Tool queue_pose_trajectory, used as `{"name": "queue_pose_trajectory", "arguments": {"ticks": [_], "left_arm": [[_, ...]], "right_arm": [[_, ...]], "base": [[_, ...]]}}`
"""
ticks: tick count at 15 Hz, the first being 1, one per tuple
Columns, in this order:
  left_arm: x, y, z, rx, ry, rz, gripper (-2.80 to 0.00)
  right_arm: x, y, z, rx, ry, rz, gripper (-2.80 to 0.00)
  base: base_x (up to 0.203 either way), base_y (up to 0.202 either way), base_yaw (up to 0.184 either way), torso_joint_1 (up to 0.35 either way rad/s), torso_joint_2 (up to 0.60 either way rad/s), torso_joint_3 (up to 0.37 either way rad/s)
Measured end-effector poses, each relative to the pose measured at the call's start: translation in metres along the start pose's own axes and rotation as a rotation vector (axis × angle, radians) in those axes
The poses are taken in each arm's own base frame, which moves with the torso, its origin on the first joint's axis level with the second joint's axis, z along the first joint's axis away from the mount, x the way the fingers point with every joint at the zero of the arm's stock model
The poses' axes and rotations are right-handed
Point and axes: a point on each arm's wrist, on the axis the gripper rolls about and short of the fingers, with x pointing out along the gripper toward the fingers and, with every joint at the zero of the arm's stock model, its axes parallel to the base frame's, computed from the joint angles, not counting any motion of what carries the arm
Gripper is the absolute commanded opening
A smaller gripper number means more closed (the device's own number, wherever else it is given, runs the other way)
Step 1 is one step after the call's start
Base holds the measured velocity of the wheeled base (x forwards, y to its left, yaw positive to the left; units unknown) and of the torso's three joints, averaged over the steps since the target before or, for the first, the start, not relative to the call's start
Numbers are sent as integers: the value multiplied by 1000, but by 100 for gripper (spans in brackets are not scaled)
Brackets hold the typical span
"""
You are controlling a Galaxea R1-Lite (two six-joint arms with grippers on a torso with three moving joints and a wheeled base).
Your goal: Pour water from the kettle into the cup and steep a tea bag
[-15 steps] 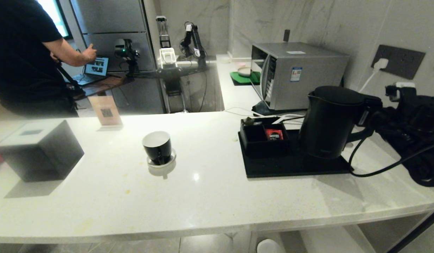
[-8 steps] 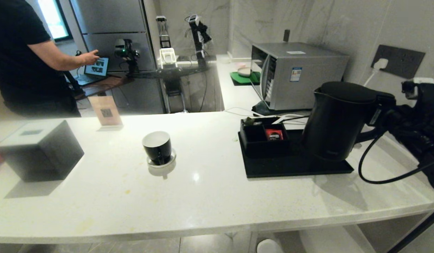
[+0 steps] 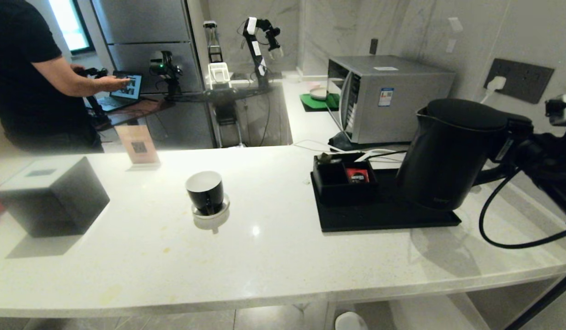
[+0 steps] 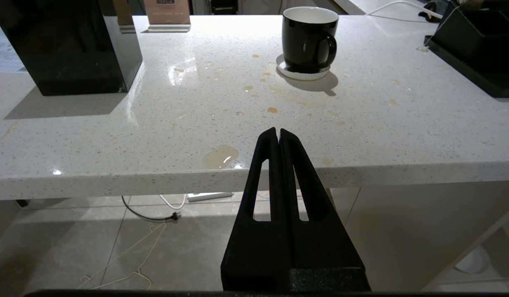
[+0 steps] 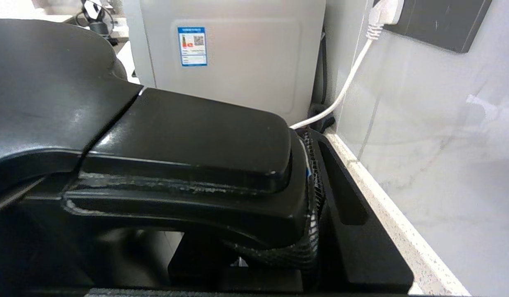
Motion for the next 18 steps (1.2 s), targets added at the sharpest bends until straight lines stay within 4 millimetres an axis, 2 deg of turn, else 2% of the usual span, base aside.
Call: {"name": "queue_pose_trajectory", "arguments": {"ticks": [7, 10, 18], "left_arm": [[0, 0, 0, 0, 0, 0, -280], [0, 0, 0, 0, 0, 0, -280], [0, 0, 0, 0, 0, 1, -280]], "right_arm": [[-10, 12, 1, 8, 7, 43, -280], [-13, 23, 2, 18, 5, 84, -280], [-13, 40, 0, 28, 13, 140, -280]], "base": [[0, 0, 0, 0, 0, 0], [0, 0, 0, 0, 0, 0], [0, 0, 0, 0, 0, 0]]}}
